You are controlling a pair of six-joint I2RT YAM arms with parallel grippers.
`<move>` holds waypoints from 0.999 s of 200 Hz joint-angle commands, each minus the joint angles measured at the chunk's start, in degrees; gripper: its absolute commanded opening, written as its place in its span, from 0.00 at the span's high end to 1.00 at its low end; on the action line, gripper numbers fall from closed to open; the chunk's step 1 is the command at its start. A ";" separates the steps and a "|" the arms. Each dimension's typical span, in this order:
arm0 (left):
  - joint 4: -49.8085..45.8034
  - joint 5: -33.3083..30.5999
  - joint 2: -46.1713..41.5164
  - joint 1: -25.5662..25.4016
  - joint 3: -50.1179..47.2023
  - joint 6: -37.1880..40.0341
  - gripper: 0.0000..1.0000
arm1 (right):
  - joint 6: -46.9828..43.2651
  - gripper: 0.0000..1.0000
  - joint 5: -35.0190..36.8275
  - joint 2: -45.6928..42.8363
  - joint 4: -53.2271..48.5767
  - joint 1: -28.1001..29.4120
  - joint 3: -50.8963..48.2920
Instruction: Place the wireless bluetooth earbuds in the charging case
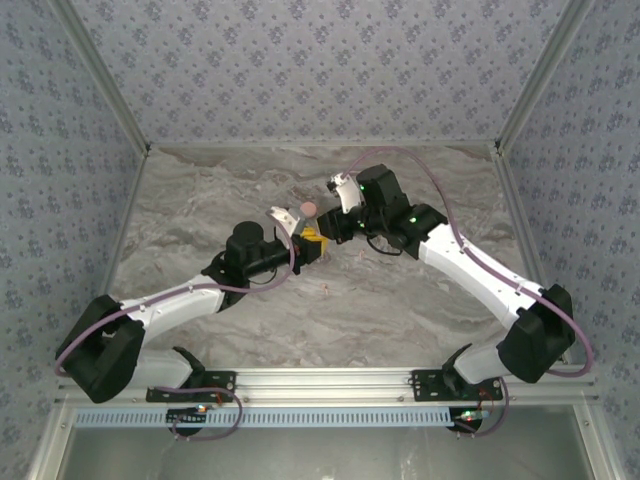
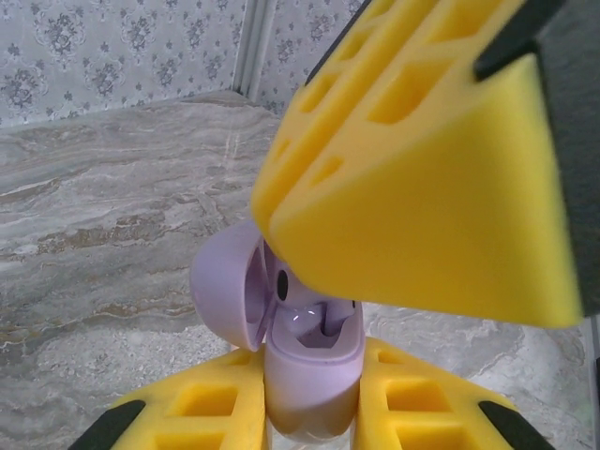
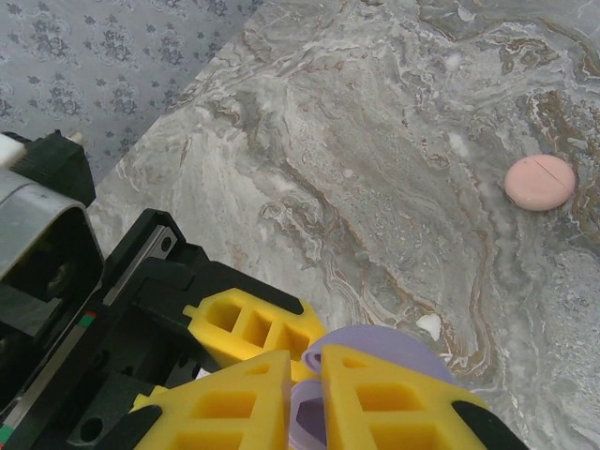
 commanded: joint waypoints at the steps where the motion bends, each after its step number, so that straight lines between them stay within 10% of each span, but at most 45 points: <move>1: 0.94 -1.82 -1.75 -0.28 1.38 0.26 0.79 | -0.53 0.81 -0.32 -2.12 -1.11 0.59 0.96; 128: 0.62 0.51 -2.63 -0.23 1.64 0.87 0.79 | 3.31 0.81 12.87 -2.24 -3.25 -1.55 -0.22; 200: 4.01 7.49 -1.93 -0.16 2.85 -0.44 0.79 | 2.91 0.81 4.17 -3.67 -1.27 -9.31 -6.01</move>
